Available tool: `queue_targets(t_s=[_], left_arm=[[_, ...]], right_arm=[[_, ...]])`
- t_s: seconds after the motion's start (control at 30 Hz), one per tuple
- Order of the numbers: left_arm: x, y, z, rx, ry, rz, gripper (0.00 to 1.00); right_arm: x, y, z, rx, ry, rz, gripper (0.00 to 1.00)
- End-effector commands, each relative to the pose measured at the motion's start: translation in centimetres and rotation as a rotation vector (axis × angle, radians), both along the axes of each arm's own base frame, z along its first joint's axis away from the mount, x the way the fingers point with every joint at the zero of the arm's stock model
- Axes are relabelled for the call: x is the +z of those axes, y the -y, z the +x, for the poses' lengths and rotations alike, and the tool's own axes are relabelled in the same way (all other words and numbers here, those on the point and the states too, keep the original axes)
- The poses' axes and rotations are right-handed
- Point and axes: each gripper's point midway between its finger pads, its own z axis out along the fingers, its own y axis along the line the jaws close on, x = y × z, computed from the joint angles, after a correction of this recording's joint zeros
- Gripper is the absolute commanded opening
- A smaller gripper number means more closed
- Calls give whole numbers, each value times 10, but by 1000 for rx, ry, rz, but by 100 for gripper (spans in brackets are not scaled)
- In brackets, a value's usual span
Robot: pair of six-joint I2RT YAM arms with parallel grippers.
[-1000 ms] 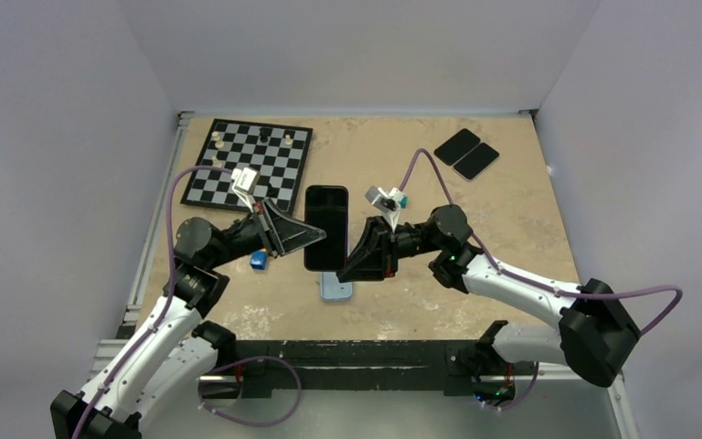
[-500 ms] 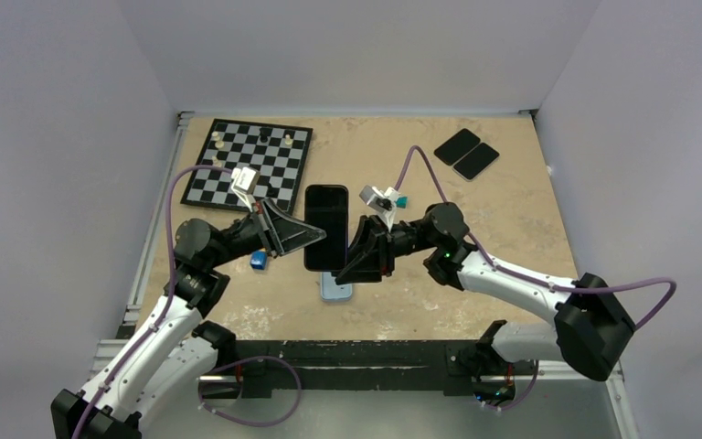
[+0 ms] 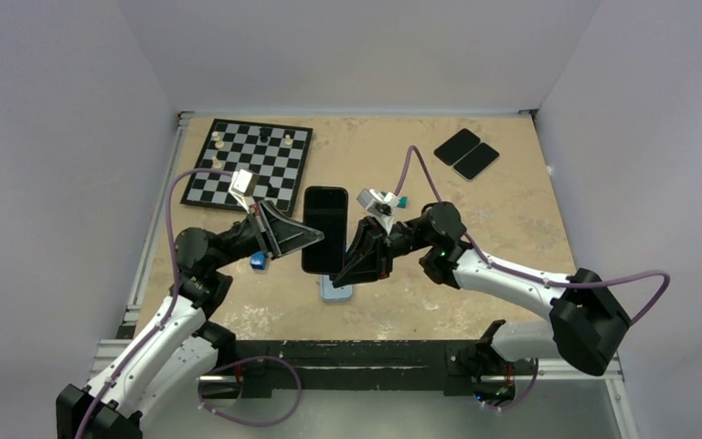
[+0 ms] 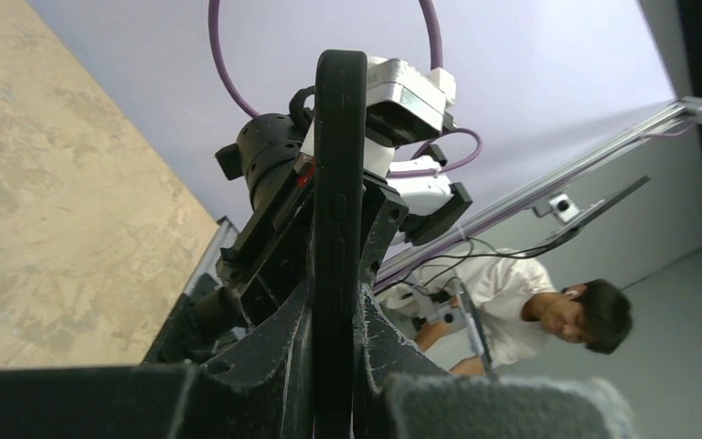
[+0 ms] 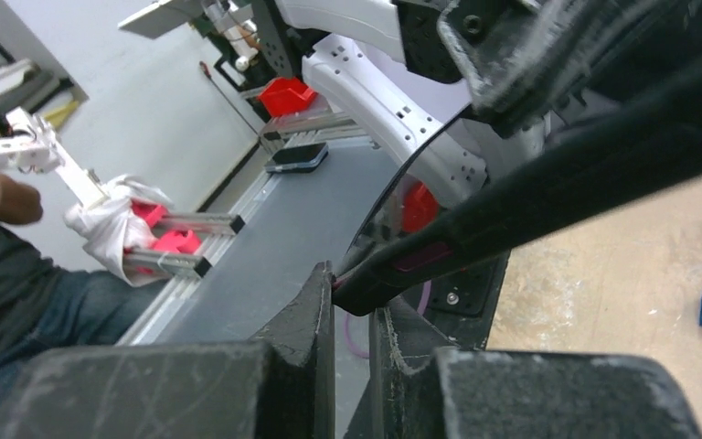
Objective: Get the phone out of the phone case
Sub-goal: Remove the phone case from the phone.
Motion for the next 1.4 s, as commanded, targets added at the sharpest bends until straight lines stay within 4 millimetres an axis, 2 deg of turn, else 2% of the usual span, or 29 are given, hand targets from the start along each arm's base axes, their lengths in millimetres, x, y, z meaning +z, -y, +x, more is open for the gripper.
queue_targets(t_s=[0.0,0.13,0.33,0.43,0.6,0.63,0.67,0.73,0.8,0.9,0.97,1.03,1.1,1.17,1.27,1.37], left_arm=[[31,-7,-17,-94,-68,-178,0],[39,-13,-23,-133,-84,-270,0],[44,-15,-28,-130,-64,-268,0],[46,-15,-31,-119,-30,-248,0],[49,-17,-38,-123,11,-246,0],[51,-17,-39,-128,12,-248,0],[53,-18,-41,-135,13,-257,0],[53,-18,-42,-132,7,-246,0],[46,-17,-38,-102,-10,-212,0],[30,-15,-30,-17,-16,-102,0],[20,-18,-21,78,-1,-16,0],[10,-26,-12,189,27,68,0],[6,-38,-5,297,66,107,0],[0,-50,4,405,80,128,0],[0,-64,10,508,114,114,0],[1,-72,12,562,134,103,0]], right_arm=[[40,-8,10,-49,281,166,0],[53,-16,19,-66,344,180,0],[64,-36,46,-141,322,165,0],[52,-45,74,-293,240,83,0],[12,-53,114,-486,95,-82,0],[4,-52,125,-545,69,-113,0],[-11,-48,146,-665,36,-194,0],[-22,-39,162,-777,37,-270,0],[-24,-26,173,-875,54,-313,0],[-11,-18,168,-878,97,-296,0],[-4,-21,152,-797,102,-284,0],[-5,-25,137,-715,60,-293,3],[-8,-30,117,-617,-35,-299,26],[-15,-28,110,-594,-120,-338,42],[-20,-22,96,-571,-220,-336,56],[-9,-15,82,-549,-302,-273,61]])
